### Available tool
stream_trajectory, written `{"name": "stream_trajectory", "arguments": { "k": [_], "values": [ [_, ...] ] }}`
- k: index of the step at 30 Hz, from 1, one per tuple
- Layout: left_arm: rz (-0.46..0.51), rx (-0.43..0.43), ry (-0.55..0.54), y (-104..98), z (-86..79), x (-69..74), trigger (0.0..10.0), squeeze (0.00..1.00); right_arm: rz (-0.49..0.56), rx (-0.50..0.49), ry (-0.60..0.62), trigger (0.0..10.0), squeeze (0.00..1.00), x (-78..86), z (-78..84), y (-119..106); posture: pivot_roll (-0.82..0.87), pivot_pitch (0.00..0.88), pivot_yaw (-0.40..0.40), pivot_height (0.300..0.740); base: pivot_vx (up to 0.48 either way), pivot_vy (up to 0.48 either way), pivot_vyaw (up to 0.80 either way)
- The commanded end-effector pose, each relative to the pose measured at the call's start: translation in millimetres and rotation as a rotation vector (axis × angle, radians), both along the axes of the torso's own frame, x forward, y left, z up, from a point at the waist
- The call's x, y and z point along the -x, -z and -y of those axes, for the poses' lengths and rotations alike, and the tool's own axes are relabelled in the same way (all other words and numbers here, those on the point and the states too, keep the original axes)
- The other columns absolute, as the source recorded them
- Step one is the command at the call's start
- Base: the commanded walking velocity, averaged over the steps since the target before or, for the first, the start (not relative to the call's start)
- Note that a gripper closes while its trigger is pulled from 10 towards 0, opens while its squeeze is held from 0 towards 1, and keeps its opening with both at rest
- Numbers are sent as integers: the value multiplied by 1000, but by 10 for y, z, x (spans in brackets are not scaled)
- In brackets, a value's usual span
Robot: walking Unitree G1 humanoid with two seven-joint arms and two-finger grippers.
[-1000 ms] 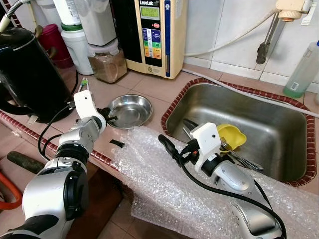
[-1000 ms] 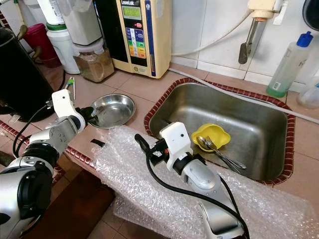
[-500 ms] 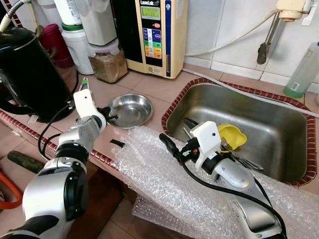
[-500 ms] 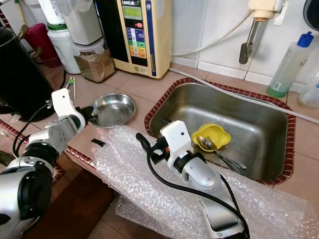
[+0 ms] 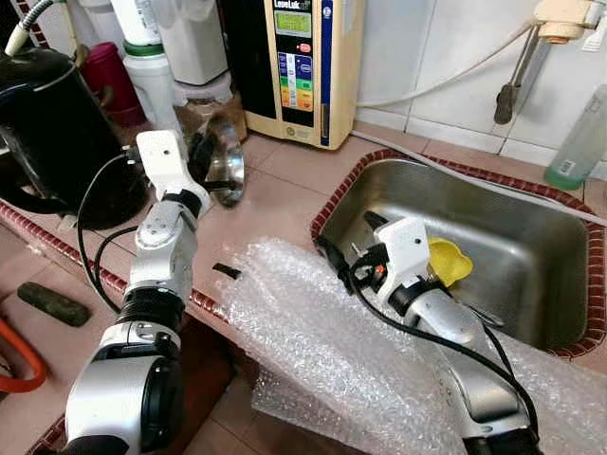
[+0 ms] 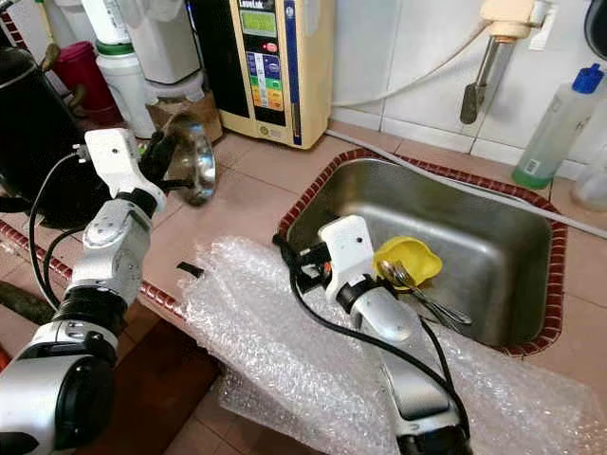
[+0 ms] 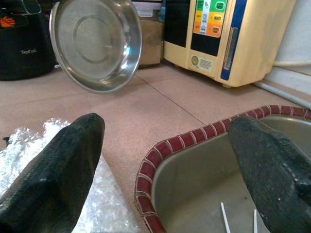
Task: Kitchen organization
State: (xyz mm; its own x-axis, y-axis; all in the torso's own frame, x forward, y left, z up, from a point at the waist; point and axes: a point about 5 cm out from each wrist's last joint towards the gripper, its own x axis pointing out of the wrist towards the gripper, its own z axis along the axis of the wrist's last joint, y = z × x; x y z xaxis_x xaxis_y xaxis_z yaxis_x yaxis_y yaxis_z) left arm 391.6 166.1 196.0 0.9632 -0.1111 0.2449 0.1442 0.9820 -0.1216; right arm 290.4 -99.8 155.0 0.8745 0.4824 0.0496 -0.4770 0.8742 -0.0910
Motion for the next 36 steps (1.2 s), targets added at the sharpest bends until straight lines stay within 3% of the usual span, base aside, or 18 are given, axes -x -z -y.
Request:
{"name": "stream_trajectory", "arguments": {
  "k": [1, 6, 8, 13, 18, 20, 23, 27, 36],
  "values": [
    [45, -23, 4, -64, -1, 20, 0, 0, 9, -9, 11, 10000, 0, -28, 2, -15, -42, 0, 67, 740, 0, 0, 0],
    [72, -31, 35, -110, 49, 33, 0, 0, 12, -13, 18, 10000, 0, -35, 4, -13, -42, 0, 67, 740, 0, 0, 0],
    [131, -51, 108, -207, 146, 52, 0, 0, 17, -23, 31, 10000, 0, -54, 14, -15, -35, 0, 68, 740, 0, 0, 0],
    [191, -6, 297, -344, 330, 104, 0, 0, 34, -146, 79, 10000, 0, -125, 78, -115, -35, 0, 68, 740, 0, 0, 0],
    [193, 68, 445, -436, 434, 159, 0, 0, 19, -312, 161, 10000, 0, -227, 231, -184, -28, 0, 64, 740, 0, 0, 0],
    [194, 82, 465, -450, 445, 170, 0, 0, 17, -335, 175, 10000, 0, -236, 250, -185, -28, 0, 64, 740, 0, 0, 0],
    [187, 134, 567, -500, 527, 231, 0, 0, -12, -482, 238, 10000, 0, -295, 328, -183, -29, 1, 66, 740, 0, 0, 0],
    [173, 180, 643, -535, 626, 293, 0, 0, -39, -567, 271, 10000, 0, -364, 354, -153, -28, 2, 66, 740, 0, 0, 0],
    [138, 266, 737, -574, 783, 408, 0, 0, -68, -646, 285, 10000, 0, -558, 326, -130, -25, 5, 66, 740, 0, 0, 0]
  ]
}}
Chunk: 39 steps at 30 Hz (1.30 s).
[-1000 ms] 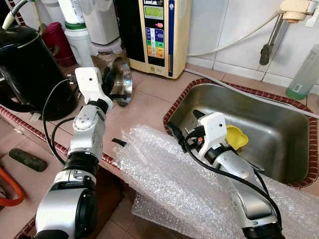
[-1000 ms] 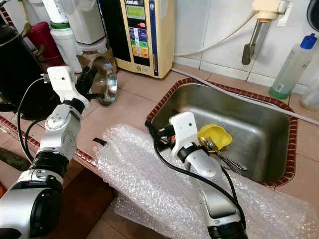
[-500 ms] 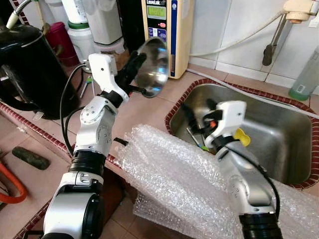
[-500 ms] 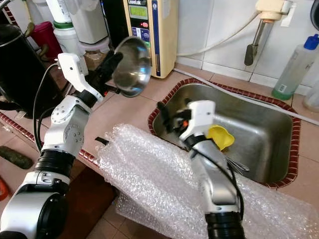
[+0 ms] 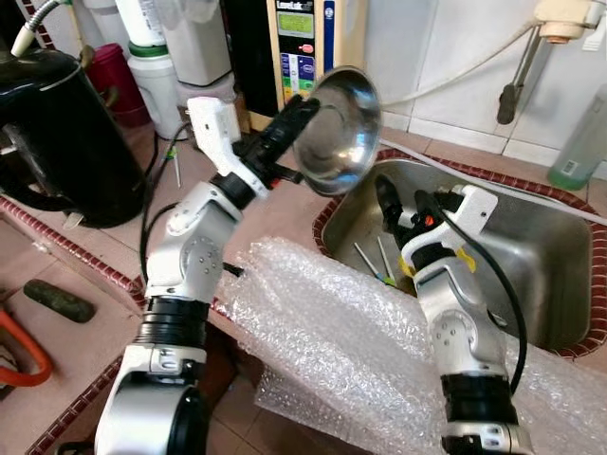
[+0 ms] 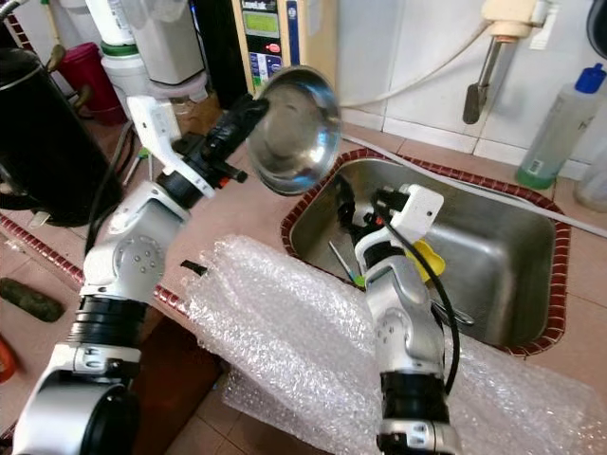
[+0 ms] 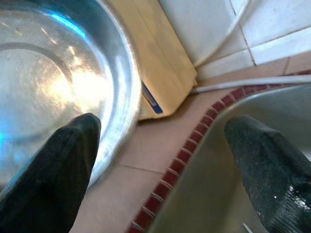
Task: Kitchen organization
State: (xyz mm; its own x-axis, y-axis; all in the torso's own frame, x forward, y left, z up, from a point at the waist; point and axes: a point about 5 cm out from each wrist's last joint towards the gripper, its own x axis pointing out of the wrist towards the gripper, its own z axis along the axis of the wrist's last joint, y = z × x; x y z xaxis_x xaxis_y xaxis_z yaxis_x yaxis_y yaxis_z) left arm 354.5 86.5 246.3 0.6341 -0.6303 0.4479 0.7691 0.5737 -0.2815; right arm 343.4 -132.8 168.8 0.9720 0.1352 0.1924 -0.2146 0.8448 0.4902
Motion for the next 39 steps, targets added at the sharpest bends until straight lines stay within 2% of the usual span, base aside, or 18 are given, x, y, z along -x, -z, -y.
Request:
{"name": "stream_trajectory", "arguments": {
  "k": [1, 5, 6, 7, 8, 9, 15, 17, 20, 25, 32, 36, 39],
  "values": [
    [9, 16, 9, -76, -8, 49, 0, 0, -12, -23, 6, 10000, 0, -45, -7, 15, -25, 5, 66, 740, 0, 0, 0],
    [-6, 34, 34, -83, 35, 109, 0, 0, -36, -52, 18, 10000, 0, -106, 0, 47, -17, 7, 62, 740, 0, 0, 0],
    [-14, 36, 41, -79, 46, 130, 0, 0, -37, -76, 22, 9490, 0, -135, 9, 52, -16, 9, 61, 740, 0, 0, 0],
    [-20, 37, 42, -74, 48, 134, 0, 0, -41, -87, 25, 3529, 0, -150, 15, 53, -16, 9, 61, 740, 0, 0, 0],
    [-27, 38, 43, -70, 49, 140, 0, 0, -44, -96, 30, 2196, 0, -170, 21, 56, -16, 9, 61, 740, 0, 0, 0],
    [-32, 42, 48, -68, 53, 143, 0, 0, -44, -103, 29, 0, 0, -177, 22, 56, -16, 9, 61, 740, 0, 0, 0],
    [-59, 48, 67, -37, 83, 185, 0, 0, -38, -135, -2, 0, 0, -228, 1, 44, -18, 13, 58, 740, 0, 0, 0],
    [-70, 52, 71, -31, 102, 197, 0, 0, -25, -207, -52, 0, 0, -263, -10, 5, -18, 13, 58, 740, 0, 0, 0],
    [-79, 58, 72, -35, 102, 197, 0, 0, -8, -247, -138, 0, 0, -260, -45, -11, -17, 14, 57, 740, 0, 0, 0],
    [-92, 65, 66, -31, 88, 197, 0, 0, 19, -240, -265, 0, 0, -186, -92, 16, -15, 16, 56, 740, 0, 0, 0],
    [-96, 60, 62, -32, 72, 198, 0, 0, 18, -225, -266, 0, 0, -168, -30, 54, -12, 17, 57, 740, 0, 0, 0],
    [-96, 57, 55, -45, 45, 182, 0, 0, 16, -216, -251, 0, 0, -155, 89, 72, -12, 18, 60, 740, 0, 0, 0],
    [-98, 56, 54, -44, 37, 182, 0, 0, 17, -215, -249, 0, 0, -148, 108, 77, -13, 18, 62, 740, 0, 0, 0]
  ]
}}
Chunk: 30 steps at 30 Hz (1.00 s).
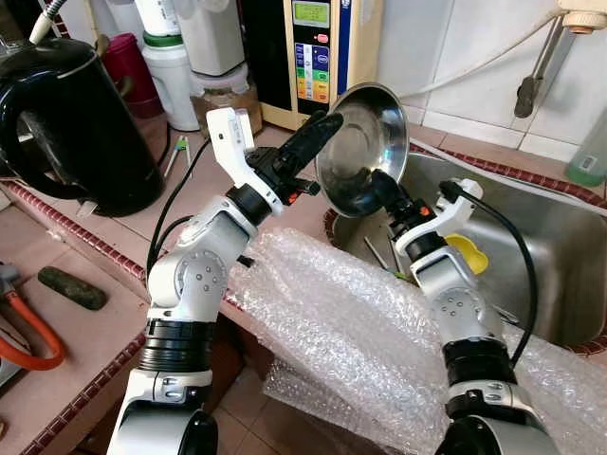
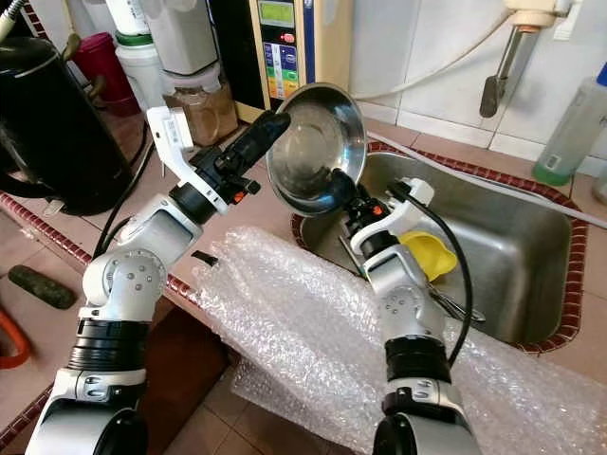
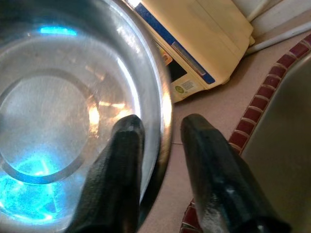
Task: Kitchen organization
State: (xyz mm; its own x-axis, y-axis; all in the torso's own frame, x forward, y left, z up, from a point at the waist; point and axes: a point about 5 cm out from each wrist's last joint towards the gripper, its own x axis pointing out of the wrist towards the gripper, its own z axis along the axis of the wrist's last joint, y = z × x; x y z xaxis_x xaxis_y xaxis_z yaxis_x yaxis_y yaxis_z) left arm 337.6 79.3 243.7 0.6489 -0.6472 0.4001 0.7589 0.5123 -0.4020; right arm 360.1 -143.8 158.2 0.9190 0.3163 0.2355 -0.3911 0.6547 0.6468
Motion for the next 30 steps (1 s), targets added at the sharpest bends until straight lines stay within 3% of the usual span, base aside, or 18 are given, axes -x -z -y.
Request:
{"name": "stream_trajectory", "arguments": {
  "k": [1, 12, 20, 21, 22, 23, 24, 30],
  "values": [
    [22, 6, -5, -66, -35, 9, 0, 0, 24, -18, 0, 0, 0, 20, 7, -35, -14, 18, 63, 740, 0, 0, 0],
    [18, 5, -3, -61, -27, 8, 0, 0, 29, -35, -7, 0, 0, 20, 0, -57, -13, 19, 64, 740, 0, 0, 0],
    [14, 10, -4, -60, -30, 9, 0, 0, 17, -49, -87, 0, 0, 46, -129, -31, -11, 19, 63, 740, 0, 0, 0],
    [13, 10, -3, -59, -29, 10, 0, 0, 13, -37, -101, 1843, 0, 52, -156, -21, -11, 19, 63, 740, 0, 0, 0],
    [13, 11, -2, -59, -29, 10, 0, 0, 10, -30, -105, 1843, 0, 53, -166, -14, -11, 19, 63, 740, 0, 0, 0],
    [11, 12, -1, -59, -28, 9, 0, 0, 4, -16, -104, 8667, 0, 52, -172, -1, -11, 19, 63, 740, 0, 0, 0],
    [11, 12, 0, -58, -27, 7, 0, 0, -4, -3, -101, 10000, 0, 49, -175, 16, -11, 19, 63, 740, 0, 0, 0],
    [2, -7, -6, -12, -40, -7, 0, 0, -14, 12, -92, 10000, 0, 40, -160, 28, -11, 19, 63, 740, 0, 0, 0]
  ]
}}
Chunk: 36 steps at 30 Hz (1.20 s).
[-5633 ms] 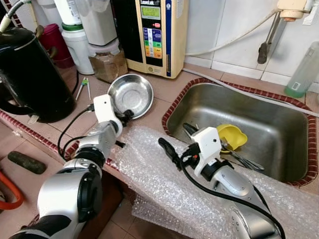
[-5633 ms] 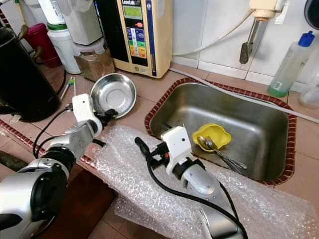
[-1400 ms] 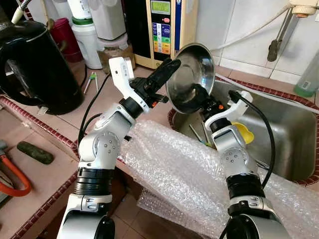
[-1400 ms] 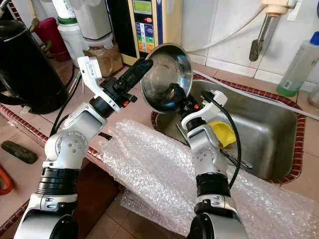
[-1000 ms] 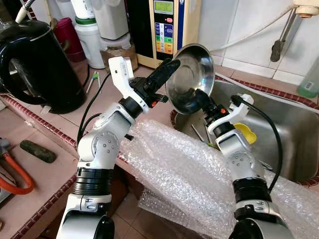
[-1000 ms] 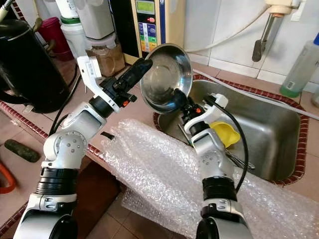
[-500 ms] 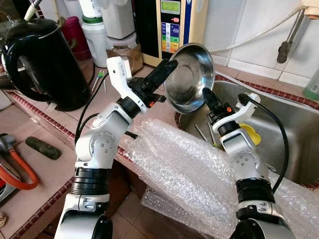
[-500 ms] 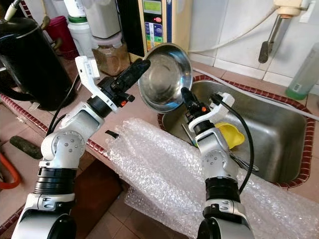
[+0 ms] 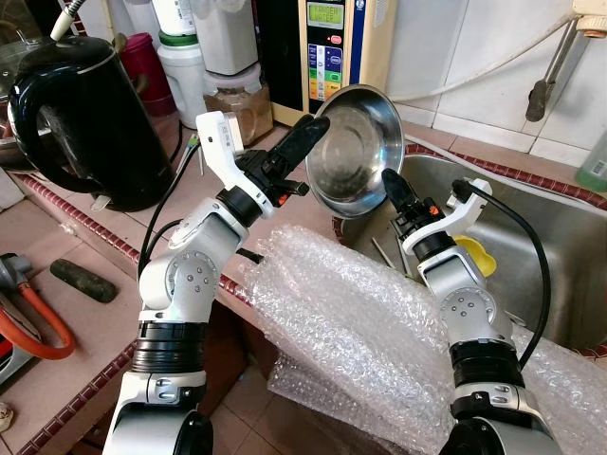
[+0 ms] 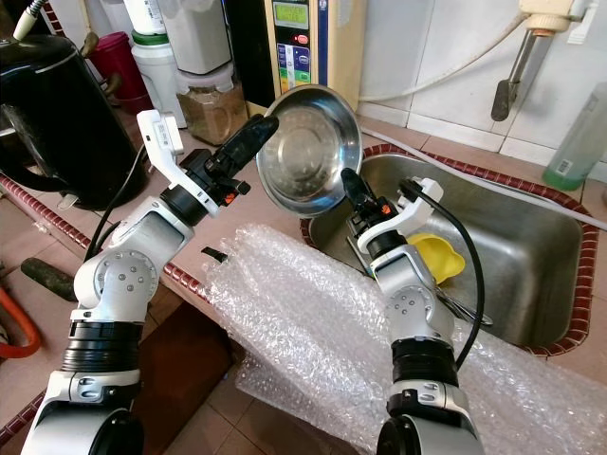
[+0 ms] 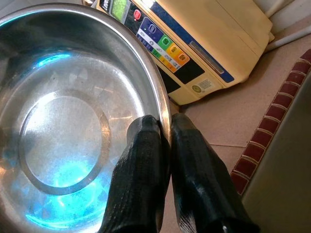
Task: Kitchen organization
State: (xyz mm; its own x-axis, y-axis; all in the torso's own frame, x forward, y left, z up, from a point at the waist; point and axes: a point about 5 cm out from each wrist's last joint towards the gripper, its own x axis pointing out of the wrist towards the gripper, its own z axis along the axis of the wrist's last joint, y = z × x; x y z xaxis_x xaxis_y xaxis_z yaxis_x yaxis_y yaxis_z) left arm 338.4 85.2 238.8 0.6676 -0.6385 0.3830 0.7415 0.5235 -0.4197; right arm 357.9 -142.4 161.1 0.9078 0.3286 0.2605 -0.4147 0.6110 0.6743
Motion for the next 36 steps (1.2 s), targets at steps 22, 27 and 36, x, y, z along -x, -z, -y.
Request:
{"name": "stream_trajectory", "arguments": {
  "k": [22, 27, 36],
  "values": [
    [-33, -133, -74, 255, -76, -43, 10000, 1000, -65, 105, 27, 0, 0, 31, -65, 142, -11, 24, 62, 740, 0, 0, 0],
    [-35, -159, -54, 293, -73, -7, 10000, 1000, -68, 128, 85, 0, 0, -2, -11, 113, -8, 25, 61, 740, 0, 0, 0],
    [-75, -220, -49, 486, -80, 62, 10000, 1000, -123, 141, 248, 0, 0, -66, 225, 132, -9, 28, 62, 740, 0, 0, 0]
  ]
}}
